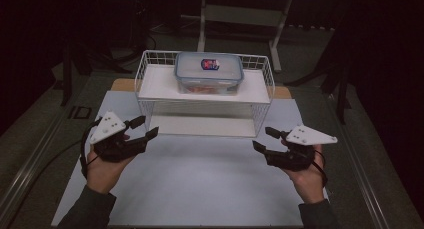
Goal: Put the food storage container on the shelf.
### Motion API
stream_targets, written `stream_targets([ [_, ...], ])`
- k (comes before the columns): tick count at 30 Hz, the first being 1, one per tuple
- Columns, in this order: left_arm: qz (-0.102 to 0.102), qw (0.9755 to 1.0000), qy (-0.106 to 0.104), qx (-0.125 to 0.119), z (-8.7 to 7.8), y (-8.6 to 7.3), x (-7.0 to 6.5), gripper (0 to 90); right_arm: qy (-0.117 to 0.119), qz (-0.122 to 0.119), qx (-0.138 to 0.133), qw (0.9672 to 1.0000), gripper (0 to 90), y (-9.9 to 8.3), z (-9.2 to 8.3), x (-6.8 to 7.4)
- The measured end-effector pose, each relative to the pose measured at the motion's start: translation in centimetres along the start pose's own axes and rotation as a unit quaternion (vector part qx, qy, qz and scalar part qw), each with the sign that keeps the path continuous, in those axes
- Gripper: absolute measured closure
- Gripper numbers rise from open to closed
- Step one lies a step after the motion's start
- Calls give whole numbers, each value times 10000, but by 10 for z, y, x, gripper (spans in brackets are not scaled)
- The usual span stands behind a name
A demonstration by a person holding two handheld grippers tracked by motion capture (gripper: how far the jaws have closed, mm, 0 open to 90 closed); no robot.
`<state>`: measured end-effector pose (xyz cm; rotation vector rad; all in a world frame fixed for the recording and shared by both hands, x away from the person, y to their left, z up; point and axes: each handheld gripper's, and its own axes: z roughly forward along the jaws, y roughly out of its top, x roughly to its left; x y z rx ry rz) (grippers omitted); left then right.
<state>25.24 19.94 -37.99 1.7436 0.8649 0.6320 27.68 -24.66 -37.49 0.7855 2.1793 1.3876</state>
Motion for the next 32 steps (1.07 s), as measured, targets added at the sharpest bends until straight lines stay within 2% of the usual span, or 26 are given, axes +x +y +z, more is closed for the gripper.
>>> stream_targets([
  [1, 0, 10000, 0, 0, 0, 0, 0, 449, -22, 66, -19, 10000, 379, -6, -3, -1],
  [2, -43, 10000, -20, 9, -4, -10, -3, 446, -52, 119, -14, 9999, 379, -12, -5, -2],
  [3, -43, 10000, -20, 9, -4, -10, -3, 446, -52, 119, -14, 9999, 379, -12, -5, -2],
  [5, -111, 9999, -47, 11, -10, -27, -6, 445, -118, 237, 11, 9996, 379, -26, -14, -5],
  [8, -183, 9998, -15, -12, -16, -43, -8, 445, -178, 317, 23, 9993, 378, -38, -22, -5],
  [12, -285, 9996, 71, 13, -23, -58, -9, 444, -283, 321, 64, 9991, 377, -51, -29, -3],
  [24, -500, 9984, 272, 29, -42, -87, -4, 437, -462, 735, -12, 9962, 371, -89, -51, -1],
  [27, -592, 9978, 273, 76, -41, -92, -2, 436, -522, 803, -36, 9954, 371, -94, -52, -3],
  [32, -571, 9978, 317, 138, -37, -95, -2, 435, -577, 787, 8, 9952, 369, -99, -50, -5],
])
